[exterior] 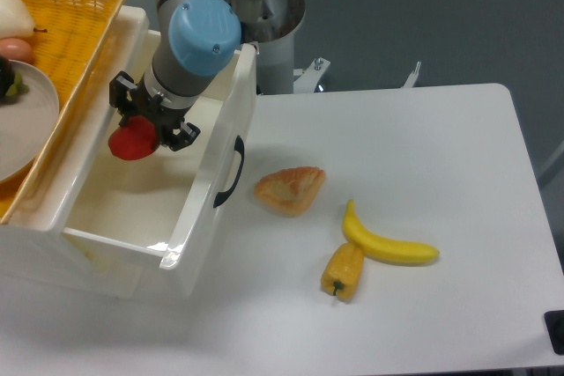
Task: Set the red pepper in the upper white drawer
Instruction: 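Lower the red pepper slowly into the drawer, then open the gripper to release the pepper onto the drawer floor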
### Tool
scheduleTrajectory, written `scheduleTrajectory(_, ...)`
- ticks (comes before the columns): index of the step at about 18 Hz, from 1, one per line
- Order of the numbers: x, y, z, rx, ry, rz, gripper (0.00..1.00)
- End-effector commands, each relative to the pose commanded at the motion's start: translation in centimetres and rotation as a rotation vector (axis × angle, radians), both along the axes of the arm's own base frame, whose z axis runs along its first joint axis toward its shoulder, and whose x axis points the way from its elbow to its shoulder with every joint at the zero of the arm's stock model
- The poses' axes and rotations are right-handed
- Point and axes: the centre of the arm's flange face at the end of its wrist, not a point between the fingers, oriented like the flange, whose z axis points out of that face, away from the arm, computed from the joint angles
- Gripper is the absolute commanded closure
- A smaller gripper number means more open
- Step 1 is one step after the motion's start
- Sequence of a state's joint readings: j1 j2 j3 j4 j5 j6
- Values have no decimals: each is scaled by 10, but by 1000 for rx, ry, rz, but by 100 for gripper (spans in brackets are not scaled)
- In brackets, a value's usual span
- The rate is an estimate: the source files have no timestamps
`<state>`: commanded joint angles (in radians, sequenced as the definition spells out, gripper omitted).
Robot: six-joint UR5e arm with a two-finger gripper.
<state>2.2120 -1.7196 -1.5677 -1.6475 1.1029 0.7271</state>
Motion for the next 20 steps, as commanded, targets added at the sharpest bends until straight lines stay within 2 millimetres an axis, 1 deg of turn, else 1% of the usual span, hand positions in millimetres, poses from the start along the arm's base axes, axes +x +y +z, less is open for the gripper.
scheduleTrajectory(2,6,2,-1,-1,-1,-11,54)
scheduleTrajectory(9,5,2,0,4,3,-12,51)
scheduleTrajectory(12,4,3,3,12,8,-13,45)
scheduleTrajectory(13,2,2,3,12,8,-10,42)
scheduleTrajectory(14,0,2,3,13,10,-9,35)
scheduleTrajectory(15,-2,2,5,17,13,-7,25)
scheduleTrajectory(16,-4,1,6,19,27,-10,24)
scheduleTrajectory(17,-9,-1,6,13,41,-7,19)
scheduleTrajectory(18,-13,-2,8,13,56,-5,10)
scheduleTrajectory(20,-14,-3,9,16,62,-4,8)
